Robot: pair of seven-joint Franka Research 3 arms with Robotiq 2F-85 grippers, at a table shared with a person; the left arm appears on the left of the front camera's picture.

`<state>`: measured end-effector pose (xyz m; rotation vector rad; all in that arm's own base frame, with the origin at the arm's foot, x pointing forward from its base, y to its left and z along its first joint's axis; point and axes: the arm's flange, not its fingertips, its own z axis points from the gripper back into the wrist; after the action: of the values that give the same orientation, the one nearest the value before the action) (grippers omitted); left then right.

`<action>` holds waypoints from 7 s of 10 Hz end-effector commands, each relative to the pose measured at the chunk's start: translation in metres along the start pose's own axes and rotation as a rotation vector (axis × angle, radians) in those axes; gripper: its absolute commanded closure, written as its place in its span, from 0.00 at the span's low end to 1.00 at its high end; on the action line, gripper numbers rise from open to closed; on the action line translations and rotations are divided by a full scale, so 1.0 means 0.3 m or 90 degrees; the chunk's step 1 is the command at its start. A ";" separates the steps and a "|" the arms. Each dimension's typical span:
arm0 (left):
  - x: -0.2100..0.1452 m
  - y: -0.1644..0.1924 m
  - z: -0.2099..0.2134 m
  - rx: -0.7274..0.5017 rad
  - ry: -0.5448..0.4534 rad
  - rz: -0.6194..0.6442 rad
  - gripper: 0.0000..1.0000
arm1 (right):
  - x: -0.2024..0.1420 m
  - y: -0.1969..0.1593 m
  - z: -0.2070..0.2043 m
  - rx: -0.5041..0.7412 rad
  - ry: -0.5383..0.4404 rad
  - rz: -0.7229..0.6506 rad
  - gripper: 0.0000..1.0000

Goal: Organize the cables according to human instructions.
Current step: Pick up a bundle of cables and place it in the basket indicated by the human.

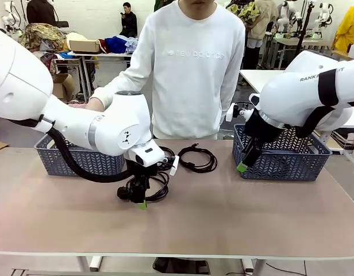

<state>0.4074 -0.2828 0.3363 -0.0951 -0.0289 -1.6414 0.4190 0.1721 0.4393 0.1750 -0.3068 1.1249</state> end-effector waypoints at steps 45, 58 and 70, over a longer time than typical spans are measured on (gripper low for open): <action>-0.244 0.256 0.464 0.189 0.027 0.052 0.91 | 0.007 -0.004 0.006 -0.007 0.004 -0.001 0.00; -0.516 0.312 0.533 0.205 0.056 -0.048 0.85 | 0.007 -0.004 0.006 -0.007 0.004 -0.001 0.00; -0.734 0.433 0.386 0.179 0.048 -0.026 0.66 | 0.007 -0.004 0.006 -0.007 0.004 -0.001 0.00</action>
<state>0.5537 -0.0713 0.4252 0.2025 -0.1818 -1.6367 0.4190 0.1722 0.4394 0.1750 -0.3069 1.1251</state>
